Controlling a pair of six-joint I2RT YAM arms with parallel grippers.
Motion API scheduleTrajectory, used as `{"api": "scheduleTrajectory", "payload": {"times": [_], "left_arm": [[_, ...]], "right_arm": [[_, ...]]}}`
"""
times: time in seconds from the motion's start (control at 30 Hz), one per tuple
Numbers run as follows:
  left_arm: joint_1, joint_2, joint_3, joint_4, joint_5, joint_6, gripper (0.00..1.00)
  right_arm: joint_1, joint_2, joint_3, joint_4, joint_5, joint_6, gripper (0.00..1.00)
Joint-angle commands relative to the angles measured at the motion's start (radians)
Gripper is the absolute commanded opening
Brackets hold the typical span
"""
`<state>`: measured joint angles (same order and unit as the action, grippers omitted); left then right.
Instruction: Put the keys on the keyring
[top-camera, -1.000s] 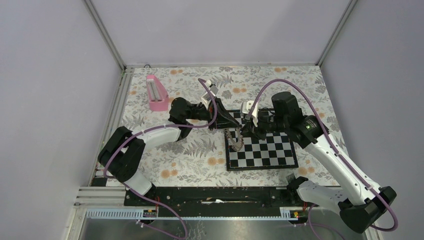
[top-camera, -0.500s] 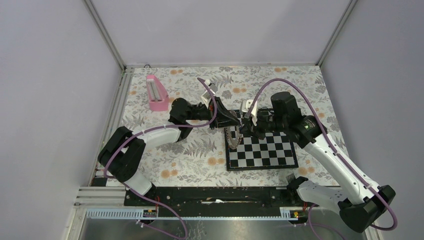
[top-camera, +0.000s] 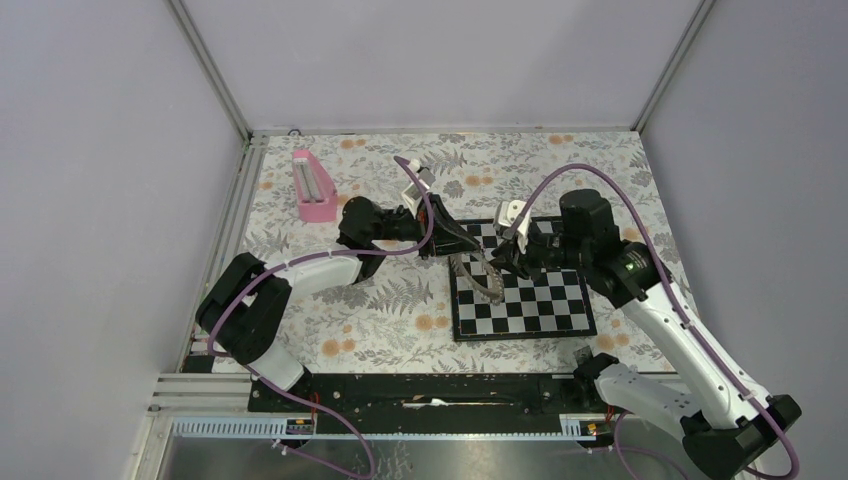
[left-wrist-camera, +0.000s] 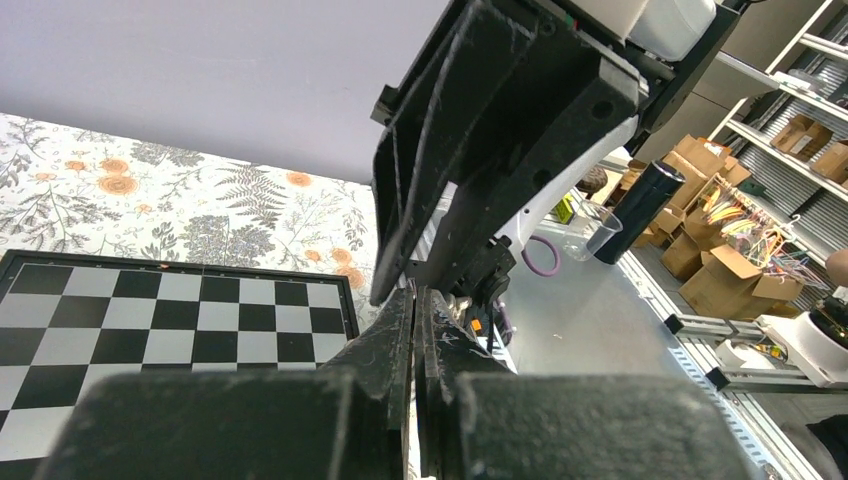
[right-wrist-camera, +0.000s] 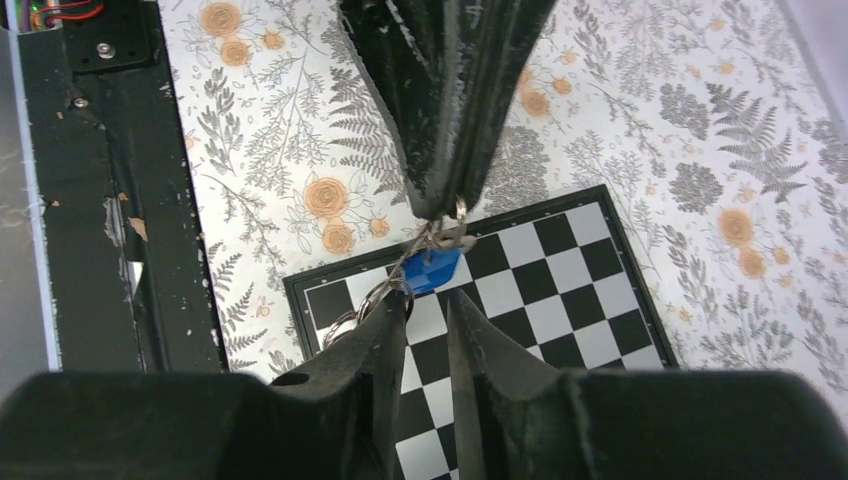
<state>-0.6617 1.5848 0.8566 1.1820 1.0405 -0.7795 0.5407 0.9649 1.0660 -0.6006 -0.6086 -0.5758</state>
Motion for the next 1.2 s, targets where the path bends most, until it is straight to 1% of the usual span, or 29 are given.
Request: {"api": "scheduleTrajectory", "payload": {"times": [0.0, 0.1, 0.3, 0.63, 0.97, 1.07, 1.17], "left_arm": [[-0.001, 0.000, 0.010, 0.130, 0.035, -0.021, 0.00], [-0.001, 0.008, 0.004, 0.162, 0.050, -0.031, 0.00], [-0.001, 0.000, 0.002, 0.128, 0.060, 0.012, 0.00], [-0.008, 0.006, 0.001, 0.130, 0.072, 0.024, 0.00], [-0.012, -0.001, -0.011, 0.134, 0.088, 0.026, 0.00], [-0.013, -0.002, -0.013, 0.134, 0.090, 0.028, 0.00], [-0.013, 0.000, -0.014, 0.134, 0.093, 0.031, 0.00]], "right_arm": [[-0.028, -0.018, 0.036, 0.006, -0.001, 0.035, 0.32], [-0.034, 0.003, 0.062, 0.005, -0.052, 0.064, 0.36], [-0.037, 0.042, 0.095, 0.011, -0.117, 0.093, 0.37], [-0.038, 0.060, 0.092, 0.028, -0.149, 0.105, 0.37], [-0.039, 0.082, 0.095, 0.045, -0.143, 0.109, 0.36], [-0.038, 0.086, 0.097, 0.044, -0.151, 0.109, 0.33], [-0.038, 0.085, 0.099, 0.038, -0.162, 0.107, 0.23]]}}
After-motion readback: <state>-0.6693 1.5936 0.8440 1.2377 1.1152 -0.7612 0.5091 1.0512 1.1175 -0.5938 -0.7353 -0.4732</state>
